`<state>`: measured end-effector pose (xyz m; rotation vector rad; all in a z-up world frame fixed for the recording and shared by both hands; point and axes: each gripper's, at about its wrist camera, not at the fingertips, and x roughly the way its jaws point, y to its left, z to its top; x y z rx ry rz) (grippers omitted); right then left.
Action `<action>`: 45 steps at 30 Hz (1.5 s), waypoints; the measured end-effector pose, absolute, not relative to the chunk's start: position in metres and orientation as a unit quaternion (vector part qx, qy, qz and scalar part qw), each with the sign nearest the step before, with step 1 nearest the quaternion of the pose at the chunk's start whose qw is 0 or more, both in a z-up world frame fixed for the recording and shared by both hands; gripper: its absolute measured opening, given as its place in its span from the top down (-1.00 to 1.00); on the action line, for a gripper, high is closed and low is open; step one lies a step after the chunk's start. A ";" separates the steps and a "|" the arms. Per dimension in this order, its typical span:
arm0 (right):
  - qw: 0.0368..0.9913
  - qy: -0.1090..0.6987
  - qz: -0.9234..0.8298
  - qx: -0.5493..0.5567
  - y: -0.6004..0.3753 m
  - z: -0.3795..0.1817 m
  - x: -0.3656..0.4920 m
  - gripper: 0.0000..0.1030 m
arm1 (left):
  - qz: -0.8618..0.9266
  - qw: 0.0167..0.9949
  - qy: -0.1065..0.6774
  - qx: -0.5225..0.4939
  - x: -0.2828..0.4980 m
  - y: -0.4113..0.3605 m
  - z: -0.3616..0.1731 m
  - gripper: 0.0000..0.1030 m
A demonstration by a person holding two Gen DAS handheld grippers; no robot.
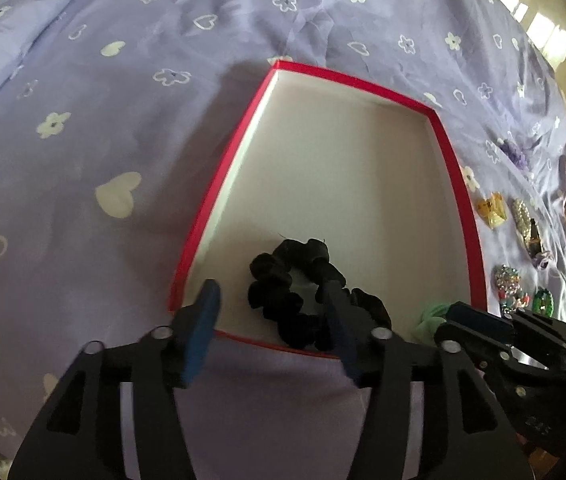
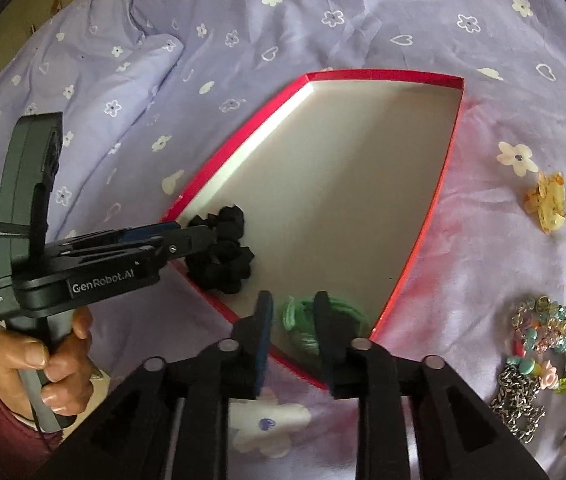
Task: Organize jewelry
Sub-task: 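Carry both items into the red box and open both grippers to release them, then grasp the yellow hair clip with the left gripper while the right gripper grasps the gold wristwatch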
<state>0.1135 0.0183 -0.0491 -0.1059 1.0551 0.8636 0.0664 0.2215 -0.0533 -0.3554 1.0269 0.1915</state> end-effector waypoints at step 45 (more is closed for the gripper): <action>0.876 0.428 0.186 0.120 -0.238 -0.015 0.154 -0.05 | -0.029 0.887 0.448 -0.105 0.146 0.059 0.009 -0.52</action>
